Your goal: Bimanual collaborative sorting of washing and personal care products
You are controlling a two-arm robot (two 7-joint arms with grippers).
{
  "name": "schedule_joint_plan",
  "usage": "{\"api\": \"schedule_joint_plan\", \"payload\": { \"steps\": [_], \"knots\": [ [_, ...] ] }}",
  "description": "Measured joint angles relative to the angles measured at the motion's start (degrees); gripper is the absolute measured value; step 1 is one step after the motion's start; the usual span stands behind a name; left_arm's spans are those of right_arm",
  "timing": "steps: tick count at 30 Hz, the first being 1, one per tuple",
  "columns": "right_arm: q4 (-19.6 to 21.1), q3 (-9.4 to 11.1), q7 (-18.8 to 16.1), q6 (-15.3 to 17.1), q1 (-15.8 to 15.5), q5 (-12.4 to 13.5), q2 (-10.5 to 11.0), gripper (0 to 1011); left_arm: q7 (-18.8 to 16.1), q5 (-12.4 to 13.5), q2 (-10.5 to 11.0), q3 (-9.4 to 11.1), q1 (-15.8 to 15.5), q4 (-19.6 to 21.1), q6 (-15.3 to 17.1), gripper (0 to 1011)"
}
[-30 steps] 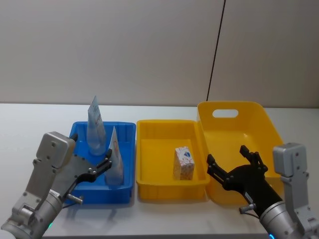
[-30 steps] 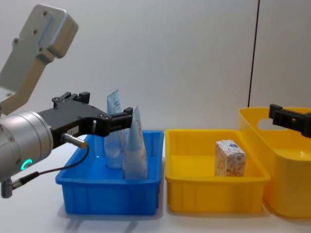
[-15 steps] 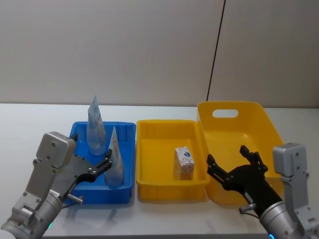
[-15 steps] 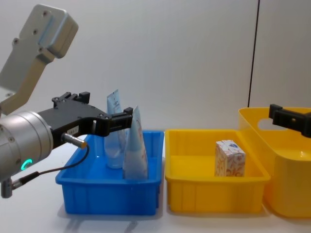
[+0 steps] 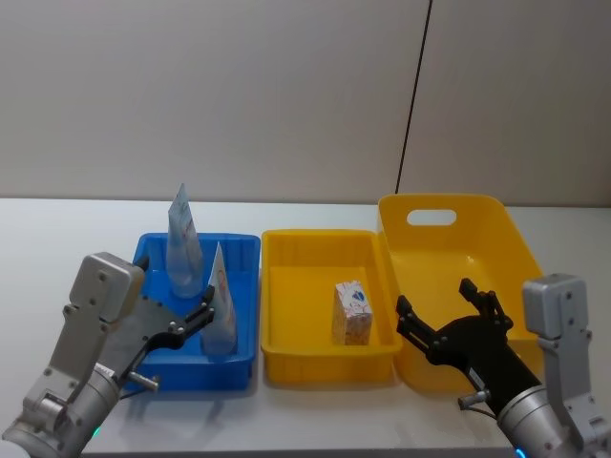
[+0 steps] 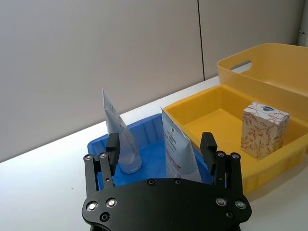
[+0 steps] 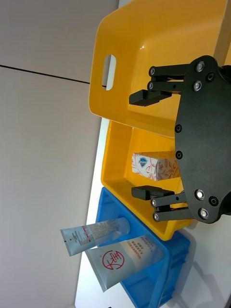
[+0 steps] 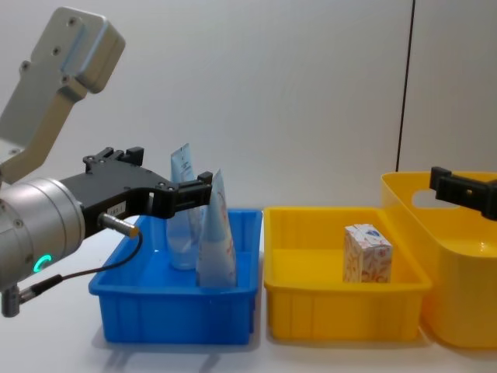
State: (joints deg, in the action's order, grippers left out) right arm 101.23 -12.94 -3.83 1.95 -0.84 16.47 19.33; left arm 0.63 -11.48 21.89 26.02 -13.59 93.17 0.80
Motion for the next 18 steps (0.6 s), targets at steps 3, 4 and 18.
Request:
{"api": "schedule_joint_plan", "payload": {
  "steps": [3, 4, 18],
  "knots": [
    [0.0, 0.0, 0.0, 0.0, 0.0, 0.0, 0.0, 1004, 0.0, 0.0, 0.0, 0.0, 0.0, 0.0, 0.0, 1001],
    [0.0, 0.0, 0.0, 0.0, 0.0, 0.0, 0.0, 1004, 0.0, 0.0, 0.0, 0.0, 0.0, 0.0, 0.0, 1001],
    [0.0, 0.0, 0.0, 0.0, 0.0, 0.0, 0.0, 1004, 0.0, 0.0, 0.0, 0.0, 0.0, 0.0, 0.0, 1001]
  ]
}}
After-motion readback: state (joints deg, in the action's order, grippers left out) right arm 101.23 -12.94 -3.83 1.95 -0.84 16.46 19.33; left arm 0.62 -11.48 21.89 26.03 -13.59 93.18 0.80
